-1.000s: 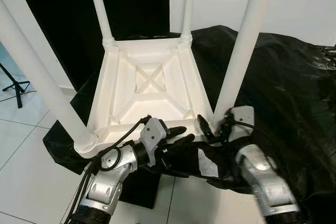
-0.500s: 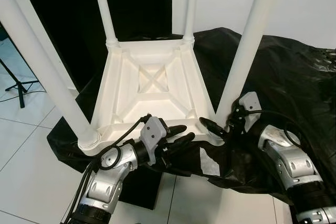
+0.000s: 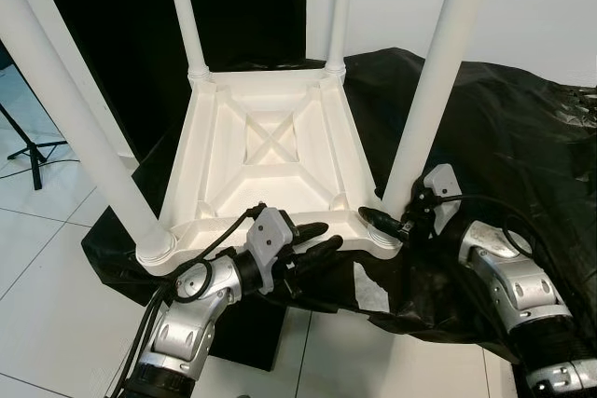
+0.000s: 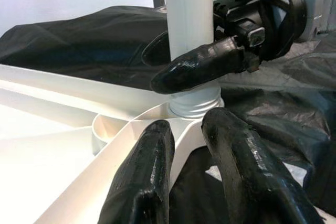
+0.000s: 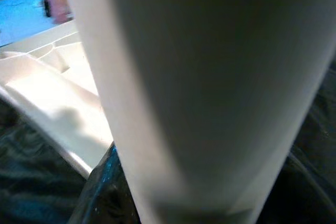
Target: Building children table
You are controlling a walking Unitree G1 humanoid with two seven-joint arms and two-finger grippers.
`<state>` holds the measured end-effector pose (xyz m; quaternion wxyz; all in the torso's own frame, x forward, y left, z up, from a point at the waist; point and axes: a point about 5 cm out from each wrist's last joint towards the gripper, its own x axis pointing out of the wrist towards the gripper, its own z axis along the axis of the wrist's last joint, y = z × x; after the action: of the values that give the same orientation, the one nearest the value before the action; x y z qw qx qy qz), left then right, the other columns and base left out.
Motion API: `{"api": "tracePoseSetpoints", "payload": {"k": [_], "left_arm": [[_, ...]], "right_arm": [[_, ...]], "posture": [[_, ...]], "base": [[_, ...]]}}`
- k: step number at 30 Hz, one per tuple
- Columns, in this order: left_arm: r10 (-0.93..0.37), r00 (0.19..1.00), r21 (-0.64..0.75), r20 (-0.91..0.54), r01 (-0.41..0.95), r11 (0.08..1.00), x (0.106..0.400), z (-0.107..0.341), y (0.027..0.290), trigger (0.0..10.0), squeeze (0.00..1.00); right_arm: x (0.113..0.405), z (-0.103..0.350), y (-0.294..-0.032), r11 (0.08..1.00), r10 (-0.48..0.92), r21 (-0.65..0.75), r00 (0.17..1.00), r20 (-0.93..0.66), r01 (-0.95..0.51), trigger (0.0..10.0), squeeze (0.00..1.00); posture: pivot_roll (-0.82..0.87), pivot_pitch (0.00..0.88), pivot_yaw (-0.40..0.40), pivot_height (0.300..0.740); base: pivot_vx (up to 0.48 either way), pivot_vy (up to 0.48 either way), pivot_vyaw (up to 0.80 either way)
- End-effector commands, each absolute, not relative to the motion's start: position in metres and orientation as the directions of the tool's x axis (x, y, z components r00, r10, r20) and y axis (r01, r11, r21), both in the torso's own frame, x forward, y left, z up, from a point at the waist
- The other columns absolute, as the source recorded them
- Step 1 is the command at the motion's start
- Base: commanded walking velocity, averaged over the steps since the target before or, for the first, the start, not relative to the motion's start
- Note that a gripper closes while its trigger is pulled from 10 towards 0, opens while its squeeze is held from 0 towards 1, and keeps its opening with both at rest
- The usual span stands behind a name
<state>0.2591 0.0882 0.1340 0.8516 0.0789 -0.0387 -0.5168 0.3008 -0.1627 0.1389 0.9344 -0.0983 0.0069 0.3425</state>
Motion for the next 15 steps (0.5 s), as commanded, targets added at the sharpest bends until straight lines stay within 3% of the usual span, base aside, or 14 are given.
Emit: {"api": "tracePoseSetpoints", "payload": {"k": [1, 7, 9, 15], "left_arm": [[-0.853, 0.522, 0.179, -0.018, 0.841, 0.511, 0.261, 0.132, 0.091, 10.0, 0.00], [-0.853, 0.521, 0.176, -0.020, 0.842, 0.510, 0.260, 0.132, 0.091, 10.0, 0.00], [-0.855, 0.518, 0.174, -0.026, 0.845, 0.506, 0.260, 0.131, 0.092, 10.0, 0.00], [-0.855, 0.517, 0.176, -0.028, 0.845, 0.505, 0.262, 0.132, 0.092, 10.0, 0.00]], "right_arm": [[0.298, 0.128, -0.160, 0.794, 0.572, -0.169, 0.812, -0.116, -0.584, 0.0, 0.00], [0.294, 0.123, -0.152, 0.854, 0.489, -0.147, 0.867, -0.098, -0.499, 0.0, 0.00], [0.290, 0.115, -0.141, 0.937, 0.319, -0.123, 0.944, -0.086, -0.328, 0.0, 0.00], [0.289, 0.112, -0.127, 0.974, 0.194, -0.107, 0.978, -0.077, -0.201, 0.0, 0.00]], "posture": [[-0.03, 0.000, -0.015, 0.740], [-0.04, 0.000, -0.007, 0.740], [-0.05, 0.000, 0.002, 0.740], [-0.05, 0.000, 0.007, 0.740]], "base": [[0.000, 0.000, 0.00], [0.000, 0.000, 0.00], [0.000, 0.000, 0.00], [0.000, 0.000, 0.00]]}}
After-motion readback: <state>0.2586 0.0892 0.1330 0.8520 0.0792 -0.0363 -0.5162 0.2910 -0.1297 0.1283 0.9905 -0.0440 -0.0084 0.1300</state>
